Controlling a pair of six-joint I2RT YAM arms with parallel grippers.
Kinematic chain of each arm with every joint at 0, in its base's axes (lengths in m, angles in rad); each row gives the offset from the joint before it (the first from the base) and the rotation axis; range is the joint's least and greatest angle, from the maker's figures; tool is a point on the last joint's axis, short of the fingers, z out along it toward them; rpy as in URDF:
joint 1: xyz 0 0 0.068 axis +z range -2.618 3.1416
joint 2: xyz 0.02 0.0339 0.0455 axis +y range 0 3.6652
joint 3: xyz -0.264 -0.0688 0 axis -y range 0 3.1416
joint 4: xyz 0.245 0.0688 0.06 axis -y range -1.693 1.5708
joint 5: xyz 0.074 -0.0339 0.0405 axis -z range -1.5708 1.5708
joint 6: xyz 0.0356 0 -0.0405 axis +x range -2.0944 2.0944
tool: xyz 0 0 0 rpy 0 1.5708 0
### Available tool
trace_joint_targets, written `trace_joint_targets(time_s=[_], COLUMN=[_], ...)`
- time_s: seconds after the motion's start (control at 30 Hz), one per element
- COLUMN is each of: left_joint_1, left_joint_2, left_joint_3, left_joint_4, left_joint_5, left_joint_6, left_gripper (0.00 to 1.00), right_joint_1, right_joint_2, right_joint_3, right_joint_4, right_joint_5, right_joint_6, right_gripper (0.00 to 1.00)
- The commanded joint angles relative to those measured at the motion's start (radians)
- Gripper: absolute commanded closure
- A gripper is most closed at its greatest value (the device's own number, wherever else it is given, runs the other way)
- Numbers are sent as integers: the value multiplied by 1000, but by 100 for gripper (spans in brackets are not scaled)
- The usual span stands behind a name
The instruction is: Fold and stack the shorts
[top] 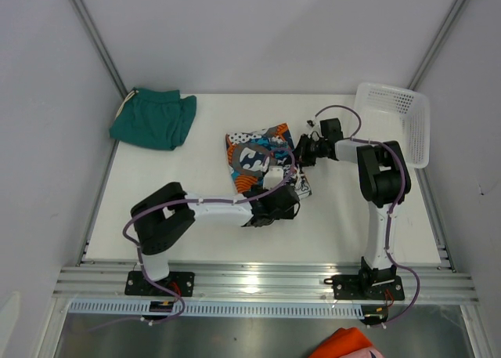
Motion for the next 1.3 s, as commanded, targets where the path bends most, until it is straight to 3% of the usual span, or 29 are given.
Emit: trace_joint_targets(time_s=[0.0, 0.23, 0.37, 0.5, 0.77, 0.97, 1.13, 1.27], left_joint_1=[-24, 31, 98, 258, 396, 410, 381, 374], left_joint_2=[-154, -459, -540, -569, -393, -200, -241, -309], left_joint_3=[-21, -134, -185, -338, -414, -441, -455, -506], left_joint_4=[-68, -70, -29, 190, 428, 533, 378, 360], left_joint_5=[49, 113, 162, 456, 687, 734, 603, 604], left_joint_6=[22, 51, 91, 93, 30, -30, -24, -45], left_gripper=[11, 10, 9, 10, 10, 12, 12, 12], right_joint_1=[0, 4, 14, 23, 32, 37, 29, 18], right_joint_2=[12, 4, 0, -6, -8, -13, -3, 13], right_joint_3=[6, 3, 3, 5, 3, 3, 27, 86], right_joint_4=[-1, -8, -4, -2, 2, -16, -47, -89], right_joint_5=[66, 77, 81, 84, 84, 90, 115, 132], right_joint_6=[-17, -26, -18, -14, -5, -17, -32, -41], right_gripper=[100, 100, 100, 100, 100, 100, 100, 100])
